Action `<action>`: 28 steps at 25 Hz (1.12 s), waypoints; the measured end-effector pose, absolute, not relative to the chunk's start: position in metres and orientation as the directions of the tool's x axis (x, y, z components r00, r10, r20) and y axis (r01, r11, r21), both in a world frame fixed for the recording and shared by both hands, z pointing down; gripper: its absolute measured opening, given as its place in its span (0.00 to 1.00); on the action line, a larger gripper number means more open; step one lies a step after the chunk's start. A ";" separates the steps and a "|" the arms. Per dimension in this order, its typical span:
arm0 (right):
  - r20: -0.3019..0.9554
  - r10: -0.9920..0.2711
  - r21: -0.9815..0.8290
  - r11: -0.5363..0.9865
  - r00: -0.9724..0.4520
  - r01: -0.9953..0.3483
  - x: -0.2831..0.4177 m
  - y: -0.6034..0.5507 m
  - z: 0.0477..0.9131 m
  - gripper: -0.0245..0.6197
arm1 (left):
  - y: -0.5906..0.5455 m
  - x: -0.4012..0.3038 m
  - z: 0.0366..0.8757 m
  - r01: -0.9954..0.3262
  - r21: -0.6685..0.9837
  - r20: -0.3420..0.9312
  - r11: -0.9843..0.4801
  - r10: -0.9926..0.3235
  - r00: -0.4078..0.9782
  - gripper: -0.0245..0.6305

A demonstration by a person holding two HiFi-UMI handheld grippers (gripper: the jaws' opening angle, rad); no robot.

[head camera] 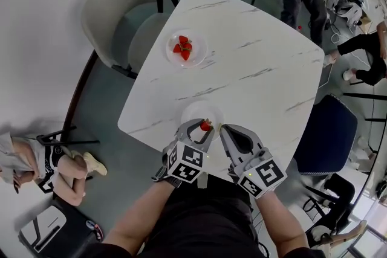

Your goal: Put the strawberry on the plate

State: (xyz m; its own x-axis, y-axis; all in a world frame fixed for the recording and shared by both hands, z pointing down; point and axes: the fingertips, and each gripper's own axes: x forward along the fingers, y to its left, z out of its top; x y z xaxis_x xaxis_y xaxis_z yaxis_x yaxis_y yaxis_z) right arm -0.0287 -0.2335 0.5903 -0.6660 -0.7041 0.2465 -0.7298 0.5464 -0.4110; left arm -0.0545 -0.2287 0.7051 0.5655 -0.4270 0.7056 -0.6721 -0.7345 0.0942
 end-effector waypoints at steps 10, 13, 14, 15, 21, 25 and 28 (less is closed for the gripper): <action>0.249 -0.716 -0.416 0.529 -0.653 -0.739 -0.022 -0.243 0.602 0.04 | -0.236 -0.056 0.739 -0.635 0.017 0.765 -0.772 -0.399 0.505 0.27; 0.248 -0.717 -0.416 0.528 -0.651 -0.740 -0.022 -0.244 0.602 0.04 | -0.236 -0.056 0.744 -0.618 -0.009 0.782 -0.786 -0.391 0.485 0.27; 0.249 -0.718 -0.415 0.527 -0.650 -0.741 -0.022 -0.244 0.602 0.04 | -0.236 -0.056 0.746 -0.616 -0.013 0.788 -0.788 -0.387 0.479 0.27; 0.249 -0.719 -0.414 0.527 -0.649 -0.742 -0.021 -0.245 0.602 0.04 | -0.237 -0.056 0.748 -0.616 -0.014 0.792 -0.788 -0.384 0.474 0.27; 0.254 -0.724 -0.411 0.519 -0.641 -0.749 -0.017 -0.245 0.602 0.04 | -0.238 -0.057 0.754 -0.614 -0.024 0.801 -0.789 -0.383 0.460 0.27; 0.257 -0.719 -0.422 0.517 -0.646 -0.744 -0.016 -0.244 0.598 0.04 | -0.236 -0.057 0.747 -0.617 -0.001 0.796 -0.787 -0.374 0.475 0.27; 0.261 -0.707 -0.430 0.524 -0.657 -0.735 -0.019 -0.241 0.591 0.04 | -0.233 -0.060 0.732 -0.629 0.016 0.791 -0.777 -0.376 0.484 0.27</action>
State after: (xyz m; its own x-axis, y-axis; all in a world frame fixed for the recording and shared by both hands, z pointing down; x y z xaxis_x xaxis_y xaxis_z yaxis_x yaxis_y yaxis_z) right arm -0.0188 -0.2414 0.5915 -0.6570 -0.7071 0.2614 -0.7351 0.5240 -0.4301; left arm -0.0602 -0.2334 0.7319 0.4837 -0.3756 0.7906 -0.6290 -0.7773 0.0156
